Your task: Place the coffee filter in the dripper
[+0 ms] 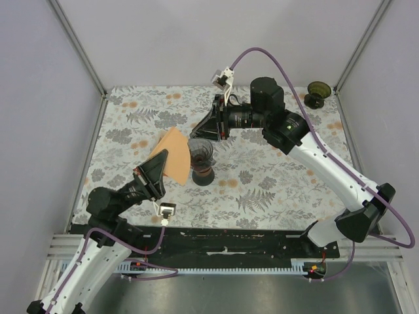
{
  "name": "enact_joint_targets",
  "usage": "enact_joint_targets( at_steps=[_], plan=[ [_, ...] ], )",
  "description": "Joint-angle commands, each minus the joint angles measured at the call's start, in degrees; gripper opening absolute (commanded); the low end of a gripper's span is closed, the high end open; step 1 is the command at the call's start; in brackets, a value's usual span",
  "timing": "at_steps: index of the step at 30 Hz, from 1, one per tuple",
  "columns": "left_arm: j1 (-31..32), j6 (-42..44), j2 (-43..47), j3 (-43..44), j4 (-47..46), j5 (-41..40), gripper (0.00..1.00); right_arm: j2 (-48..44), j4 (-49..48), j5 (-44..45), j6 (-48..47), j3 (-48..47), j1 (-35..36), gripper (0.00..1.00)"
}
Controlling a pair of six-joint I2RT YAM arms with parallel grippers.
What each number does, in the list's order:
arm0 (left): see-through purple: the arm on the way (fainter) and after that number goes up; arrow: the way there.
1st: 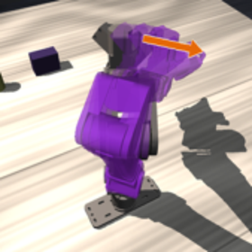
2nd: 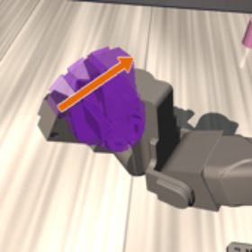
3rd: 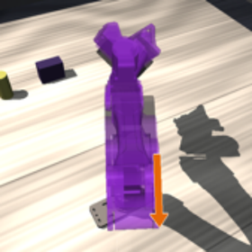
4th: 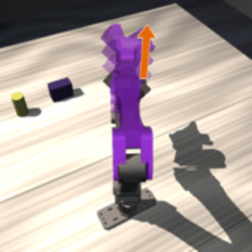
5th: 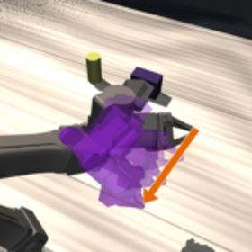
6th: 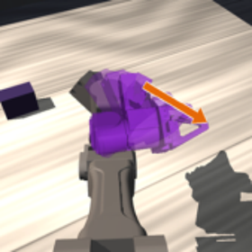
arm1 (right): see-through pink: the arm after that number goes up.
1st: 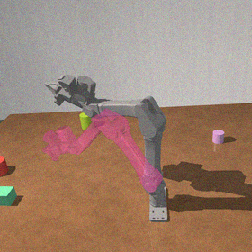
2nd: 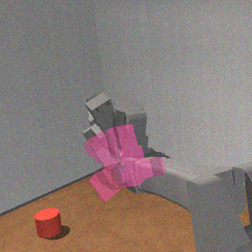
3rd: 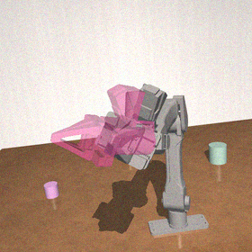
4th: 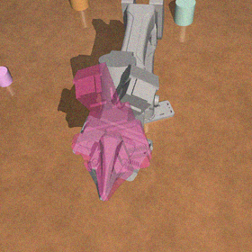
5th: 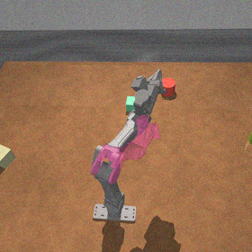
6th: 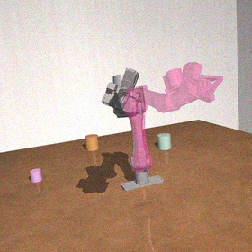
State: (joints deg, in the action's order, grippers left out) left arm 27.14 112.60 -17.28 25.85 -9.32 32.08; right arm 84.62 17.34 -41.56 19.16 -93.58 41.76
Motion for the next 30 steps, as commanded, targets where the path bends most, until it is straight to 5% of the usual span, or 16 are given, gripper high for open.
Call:
enact_joint_targets(
  at_steps=[1,11,15,25,30],
  plan=[
    [0.11,13.97,1.19,-0.18,-1.14,1.67,0.02,1.24,-4.60,-6.76,3.60,-0.99,-0.10,0.30],
    [0.11,15.11,1.20,0.35,1.32,1.59,0.02,2.30,-4.78,-8.89,4.22,-2.13,2.36,0.20],
    [0.11,15.46,0.84,0.35,1.59,1.41,0.02,2.57,-4.43,-9.06,4.22,-2.31,2.89,0.01],
    [0.11,15.11,-1.62,2.98,9.05,-3.68,0.02,0.90,-4.25,-8.19,2.55,-2.31,3.07,0.00],
    [0.11,4.25,-4.25,9.99,17.74,-7.02,0.02,-1.38,-3.81,-8.63,-1.57,-1.87,2.80,0.06]
  ],
)
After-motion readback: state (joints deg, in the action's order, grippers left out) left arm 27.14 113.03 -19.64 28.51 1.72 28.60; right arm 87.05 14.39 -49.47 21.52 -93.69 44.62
